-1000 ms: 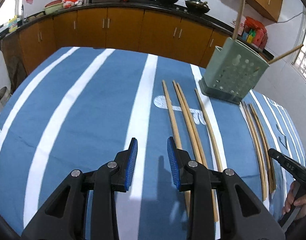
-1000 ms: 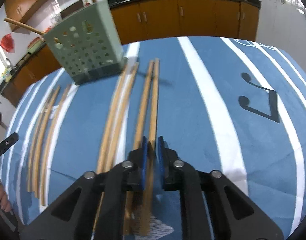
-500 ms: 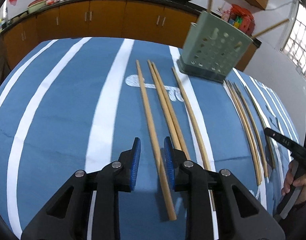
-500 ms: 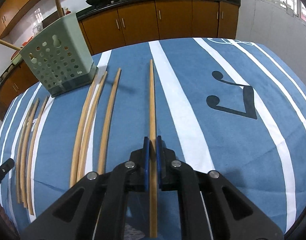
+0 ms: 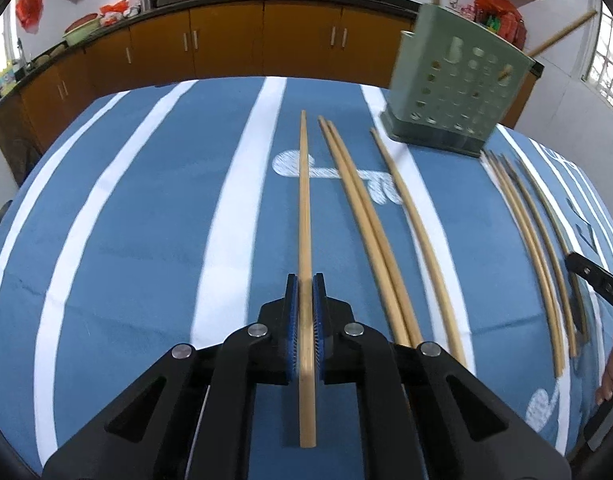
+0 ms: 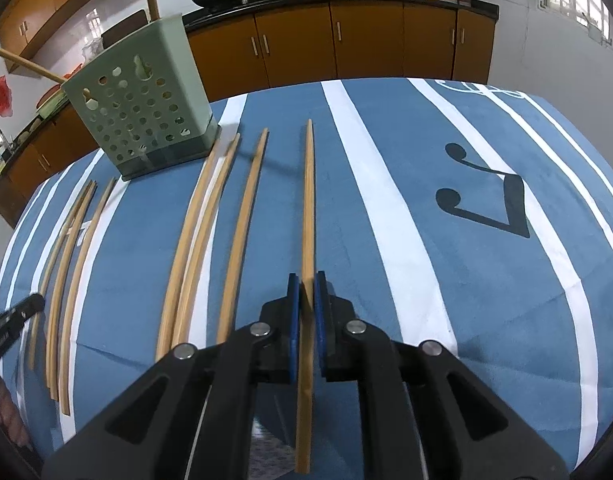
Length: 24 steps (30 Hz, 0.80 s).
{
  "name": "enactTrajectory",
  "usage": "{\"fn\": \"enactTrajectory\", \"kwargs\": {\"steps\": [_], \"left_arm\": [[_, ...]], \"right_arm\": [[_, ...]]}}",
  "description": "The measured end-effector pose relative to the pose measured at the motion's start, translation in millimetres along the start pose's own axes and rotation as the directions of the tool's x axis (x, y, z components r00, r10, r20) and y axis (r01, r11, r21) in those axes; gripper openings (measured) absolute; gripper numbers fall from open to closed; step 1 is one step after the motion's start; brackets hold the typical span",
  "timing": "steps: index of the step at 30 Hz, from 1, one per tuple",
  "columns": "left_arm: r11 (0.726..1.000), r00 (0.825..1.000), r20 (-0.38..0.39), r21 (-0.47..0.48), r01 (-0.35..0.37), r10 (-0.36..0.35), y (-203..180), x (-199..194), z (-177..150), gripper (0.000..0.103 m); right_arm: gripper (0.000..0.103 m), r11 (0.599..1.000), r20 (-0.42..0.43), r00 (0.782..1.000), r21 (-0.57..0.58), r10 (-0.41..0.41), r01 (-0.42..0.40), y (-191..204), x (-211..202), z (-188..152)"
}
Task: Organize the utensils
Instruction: 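Grasp a chopstick with the right gripper while the left gripper grasps another, then lower the right gripper's chopstick into the holder and release while left holds its chopstick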
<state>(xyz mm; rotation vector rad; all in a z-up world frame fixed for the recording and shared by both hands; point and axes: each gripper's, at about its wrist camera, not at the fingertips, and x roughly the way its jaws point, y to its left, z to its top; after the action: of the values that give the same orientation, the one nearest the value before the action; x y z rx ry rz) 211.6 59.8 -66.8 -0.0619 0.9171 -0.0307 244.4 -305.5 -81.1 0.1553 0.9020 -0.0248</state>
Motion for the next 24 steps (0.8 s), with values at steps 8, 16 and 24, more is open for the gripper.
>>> {"fn": "enactTrajectory", "kwargs": {"steps": [8,16,24], "left_arm": [[0.999,1.000,0.012,-0.041,0.006,-0.005,16.8,13.4,19.6,0.008],[0.999,0.999,0.036,-0.050,0.020,-0.018,18.2,12.7,15.8,0.008],[0.998,0.999,0.035,-0.059,0.029,-0.027,20.5,12.9,17.1,0.008]], "right_arm": [[0.008,1.000,0.014,1.000,-0.009,0.007,-0.007,3.6,13.2,15.8],[0.008,1.000,0.029,1.000,-0.014,0.010,-0.009,3.3,14.1,16.0],[0.008,1.000,0.029,1.000,-0.012,0.012,-0.011,3.7,14.7,15.9]]}}
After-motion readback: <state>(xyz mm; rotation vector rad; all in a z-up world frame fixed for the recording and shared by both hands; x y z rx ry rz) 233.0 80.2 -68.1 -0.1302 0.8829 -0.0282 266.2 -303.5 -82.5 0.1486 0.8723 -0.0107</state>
